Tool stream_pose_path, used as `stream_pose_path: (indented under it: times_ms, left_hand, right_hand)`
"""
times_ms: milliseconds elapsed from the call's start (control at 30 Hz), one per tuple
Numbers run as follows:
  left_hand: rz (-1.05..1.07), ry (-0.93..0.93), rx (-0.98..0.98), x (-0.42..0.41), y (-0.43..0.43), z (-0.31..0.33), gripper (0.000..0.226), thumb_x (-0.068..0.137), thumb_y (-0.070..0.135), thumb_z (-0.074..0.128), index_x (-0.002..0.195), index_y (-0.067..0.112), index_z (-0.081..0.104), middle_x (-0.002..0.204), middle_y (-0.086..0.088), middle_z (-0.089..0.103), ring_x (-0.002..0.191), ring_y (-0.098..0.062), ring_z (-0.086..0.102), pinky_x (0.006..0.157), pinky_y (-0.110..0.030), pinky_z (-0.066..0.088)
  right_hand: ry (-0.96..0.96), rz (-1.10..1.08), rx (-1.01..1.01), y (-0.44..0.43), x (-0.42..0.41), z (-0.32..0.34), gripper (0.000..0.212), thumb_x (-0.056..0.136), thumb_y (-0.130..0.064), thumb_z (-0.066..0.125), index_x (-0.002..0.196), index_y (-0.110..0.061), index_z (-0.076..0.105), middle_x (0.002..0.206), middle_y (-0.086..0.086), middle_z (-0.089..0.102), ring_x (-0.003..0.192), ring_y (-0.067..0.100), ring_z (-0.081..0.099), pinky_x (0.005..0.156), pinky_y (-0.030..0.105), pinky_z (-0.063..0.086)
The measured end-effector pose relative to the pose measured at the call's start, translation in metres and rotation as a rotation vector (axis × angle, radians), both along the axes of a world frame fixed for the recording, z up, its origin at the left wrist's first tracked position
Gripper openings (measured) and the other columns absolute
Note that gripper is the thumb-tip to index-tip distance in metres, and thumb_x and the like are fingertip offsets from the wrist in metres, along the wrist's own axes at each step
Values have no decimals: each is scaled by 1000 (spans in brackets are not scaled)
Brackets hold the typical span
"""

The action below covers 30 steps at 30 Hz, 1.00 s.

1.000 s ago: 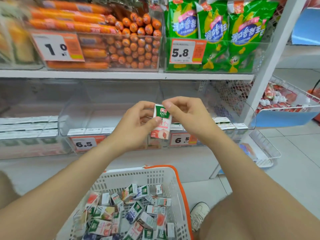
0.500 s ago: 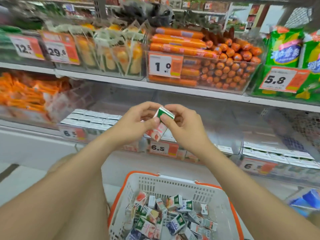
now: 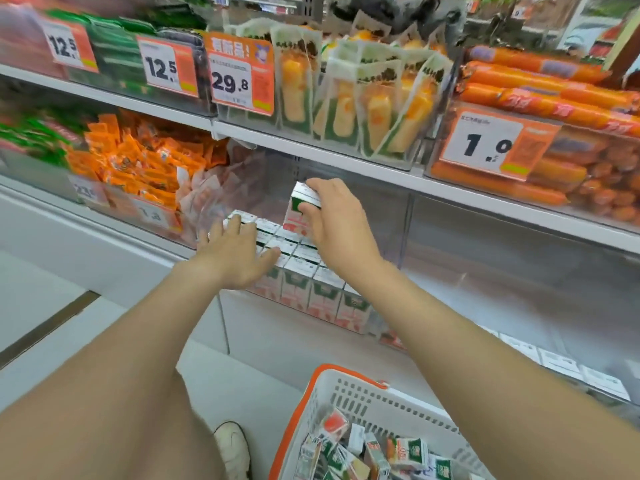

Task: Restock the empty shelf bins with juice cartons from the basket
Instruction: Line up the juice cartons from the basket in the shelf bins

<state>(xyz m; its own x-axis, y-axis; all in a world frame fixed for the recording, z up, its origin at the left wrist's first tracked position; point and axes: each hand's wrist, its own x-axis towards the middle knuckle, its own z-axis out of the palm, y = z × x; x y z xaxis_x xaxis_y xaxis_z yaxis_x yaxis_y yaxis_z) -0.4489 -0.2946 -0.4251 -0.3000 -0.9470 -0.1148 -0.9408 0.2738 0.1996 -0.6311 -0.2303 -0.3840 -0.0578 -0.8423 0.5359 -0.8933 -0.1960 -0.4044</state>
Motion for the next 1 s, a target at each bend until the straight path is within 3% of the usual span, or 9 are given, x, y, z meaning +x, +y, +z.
stream_pose_path:
  times_ms: [100,200,333,500,600,700,767,833,1000]
  left_hand:
    - [-47,-31,27,10,-11,-8,93,96,81,18,168,23,7,176,-8,-4,161,-36,-5,129,-57,4]
    - [-64,-38,-24,10,-12,-10,86,99,73,22,167,20,13,175,-11,5,160,-37,3,126,-54,10]
    - [-98,-43,-66,7,-11,-8,76,101,62,29,157,10,27,167,-17,19,154,-38,13,124,-54,16]
    - [-99,-109,7,1,-14,-8,84,104,63,20,166,8,5,174,-15,-4,159,-40,-4,128,-57,5]
    - [-96,-106,8,0,-15,-8,85,104,65,18,167,11,2,175,-14,-6,160,-40,-5,128,-58,5]
    - [-100,-79,-16,0,-12,-8,83,104,66,18,164,10,12,174,-16,2,160,-40,0,127,-58,8]
    - [-118,-77,-52,-2,-5,-5,78,104,66,19,159,12,27,171,-17,16,158,-39,9,126,-57,13]
    - [-140,-67,-102,-5,7,0,70,104,67,23,147,15,42,159,-16,35,151,-38,24,122,-56,24]
    - [-162,71,-288,-14,45,15,44,99,50,53,122,12,51,129,-14,50,122,-38,42,98,-48,42]
  right_hand:
    - [89,-8,-5,-48,19,-12,39,102,-5,58,141,-13,55,124,11,55,101,35,62,80,45,52]
    - [68,-50,48,-88,36,-19,31,105,-13,57,135,-14,57,113,13,56,90,38,59,75,44,50]
    - [-31,-57,246,-131,48,-24,22,102,-25,64,119,-12,68,104,15,67,94,38,63,79,42,53]
    - [-97,16,439,-152,52,-33,18,94,-24,67,100,-10,76,99,9,74,99,31,66,85,43,58]
    - [-94,57,538,-152,47,-34,31,99,-9,48,116,-8,74,119,14,73,115,33,65,98,42,56]
    - [-20,106,630,-145,39,-31,44,103,-8,41,144,-13,59,146,11,60,137,30,52,108,32,41]
    - [15,101,614,-134,36,-29,50,106,-10,39,156,-12,45,156,12,50,147,33,39,113,33,34]
    - [-24,67,519,-114,34,-25,51,104,-8,38,155,-11,45,155,11,50,148,33,35,116,34,32]
    - [-141,-22,166,-25,25,-14,39,90,-7,46,120,-14,70,112,5,76,111,27,66,95,39,54]
